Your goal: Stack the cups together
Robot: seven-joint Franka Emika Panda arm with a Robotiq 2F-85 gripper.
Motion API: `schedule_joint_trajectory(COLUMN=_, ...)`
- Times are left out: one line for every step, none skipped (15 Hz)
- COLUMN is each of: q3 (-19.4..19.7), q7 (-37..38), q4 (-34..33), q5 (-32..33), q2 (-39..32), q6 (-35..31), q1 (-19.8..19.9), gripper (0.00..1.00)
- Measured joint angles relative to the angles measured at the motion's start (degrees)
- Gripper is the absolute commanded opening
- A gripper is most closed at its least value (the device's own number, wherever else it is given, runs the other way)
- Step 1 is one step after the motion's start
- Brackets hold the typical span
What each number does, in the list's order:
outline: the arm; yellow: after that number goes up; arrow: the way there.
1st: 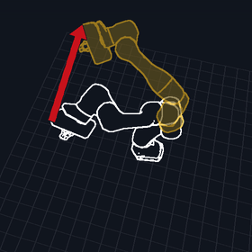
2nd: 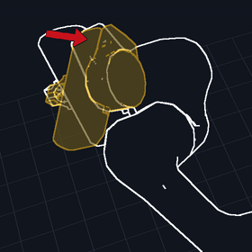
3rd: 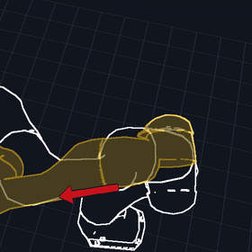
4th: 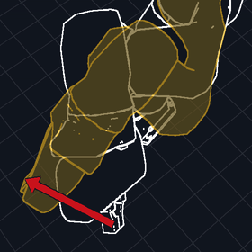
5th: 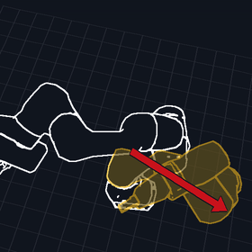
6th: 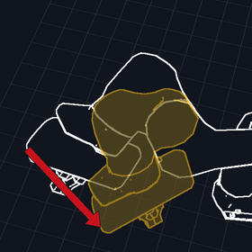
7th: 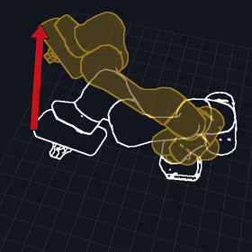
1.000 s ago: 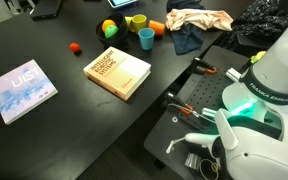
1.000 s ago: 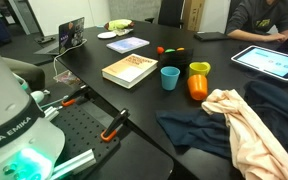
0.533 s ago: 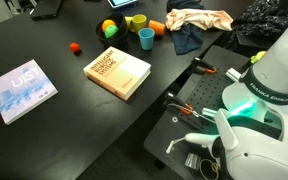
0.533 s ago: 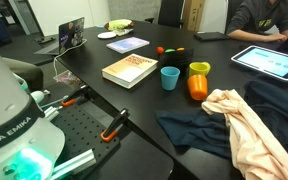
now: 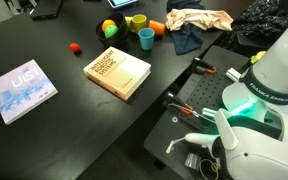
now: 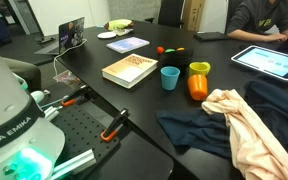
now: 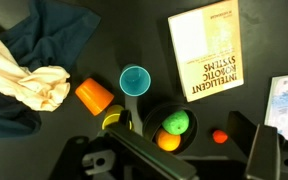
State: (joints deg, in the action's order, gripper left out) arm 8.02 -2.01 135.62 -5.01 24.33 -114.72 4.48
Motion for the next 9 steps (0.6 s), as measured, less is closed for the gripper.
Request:
schedule_joint_trajectory(q3=0.0, q7=-0.5, q4=1.3, q5=0.3, q2=-0.2, q6=-1.4, q1=0.1, gripper=1.0)
schedule_joint_trajectory(q3=0.0, q7=-1.1, q4=2.5, q5=0.5, q2=-0.5, q6=-2.7, q1=0.2, gripper=1.0)
schedule_joint_trajectory(q3=0.1, q7=-1.7, q4=3.6, q5=0.6, q2=-0.8, q6=-3.9, q1=0.2, gripper=1.0)
schedule_joint_trajectory(q3=0.1, q7=-2.2, q4=4.5, q5=0.7, q2=-1.2, q6=-5.0, q1=0.3, gripper=1.0)
schedule_joint_trajectory(q3=0.1, q7=-2.8, q4=5.3, q5=0.8, q2=-1.8, q6=-6.2, q1=0.3, gripper=1.0)
schedule_joint_trajectory(q3=0.2, q7=-3.5, q4=6.0, q5=0.8, q2=-2.5, q6=-7.2, q1=0.3, gripper=1.0)
schedule_joint_trajectory(q3=0.3, q7=-4.2, q4=6.5, q5=0.8, q2=-3.3, q6=-8.2, q1=0.3, gripper=1.0)
schedule_joint_trajectory(q3=0.4, q7=-4.9, q4=7.0, q5=0.8, q2=-4.3, q6=-9.2, q1=0.3, gripper=1.0)
schedule_joint_trajectory(q3=0.5, q7=-5.6, q4=7.4, q5=0.8, q2=-5.4, q6=-10.2, q1=0.3, gripper=1.0)
